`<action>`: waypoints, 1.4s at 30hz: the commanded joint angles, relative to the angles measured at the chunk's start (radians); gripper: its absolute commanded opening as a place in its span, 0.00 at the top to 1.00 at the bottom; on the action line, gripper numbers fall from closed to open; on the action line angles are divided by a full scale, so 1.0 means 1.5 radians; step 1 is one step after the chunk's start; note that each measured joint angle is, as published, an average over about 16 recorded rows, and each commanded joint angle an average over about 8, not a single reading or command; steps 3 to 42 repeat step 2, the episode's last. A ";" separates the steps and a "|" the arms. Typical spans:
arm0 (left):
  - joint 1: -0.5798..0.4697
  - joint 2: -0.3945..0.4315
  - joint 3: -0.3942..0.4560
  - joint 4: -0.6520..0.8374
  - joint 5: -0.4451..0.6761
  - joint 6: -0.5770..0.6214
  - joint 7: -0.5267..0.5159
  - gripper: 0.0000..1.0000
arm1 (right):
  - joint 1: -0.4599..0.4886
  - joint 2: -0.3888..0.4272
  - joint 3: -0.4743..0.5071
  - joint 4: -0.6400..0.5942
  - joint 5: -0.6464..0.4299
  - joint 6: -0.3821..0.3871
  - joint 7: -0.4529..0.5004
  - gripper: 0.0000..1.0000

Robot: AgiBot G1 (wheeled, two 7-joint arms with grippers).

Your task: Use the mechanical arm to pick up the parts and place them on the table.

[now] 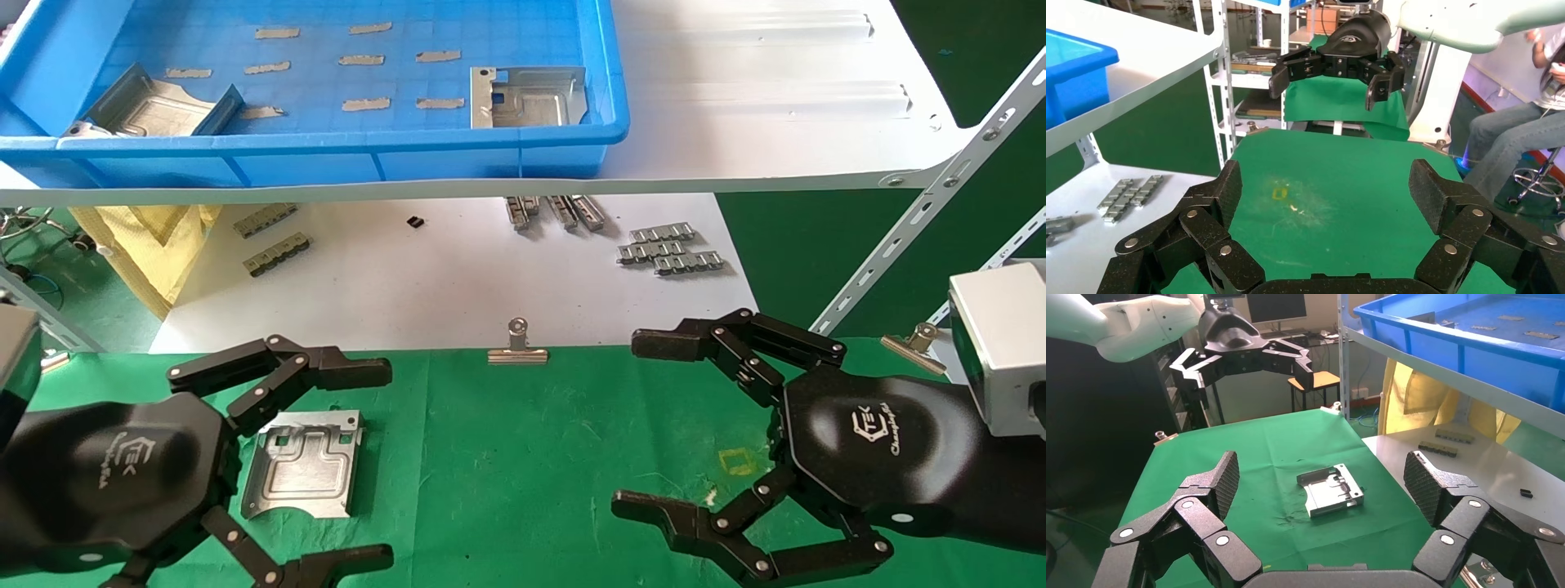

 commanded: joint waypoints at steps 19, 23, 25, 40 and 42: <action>-0.003 0.001 0.002 0.007 0.002 0.000 0.002 0.00 | 0.000 0.000 0.000 0.000 0.000 0.000 0.000 0.00; -0.003 0.001 0.002 0.007 0.002 0.000 0.002 0.00 | 0.000 0.000 0.000 0.000 0.000 0.000 0.000 0.00; -0.003 0.001 0.002 0.007 0.002 0.000 0.002 0.00 | 0.000 0.000 0.000 0.000 0.000 0.000 0.000 0.00; -0.003 0.001 0.002 0.007 0.002 0.000 0.002 0.00 | 0.000 0.000 0.000 0.000 0.000 0.000 0.000 0.00; -0.003 0.001 0.002 0.007 0.002 0.000 0.002 0.00 | 0.000 0.000 0.000 0.000 0.000 0.000 0.000 0.00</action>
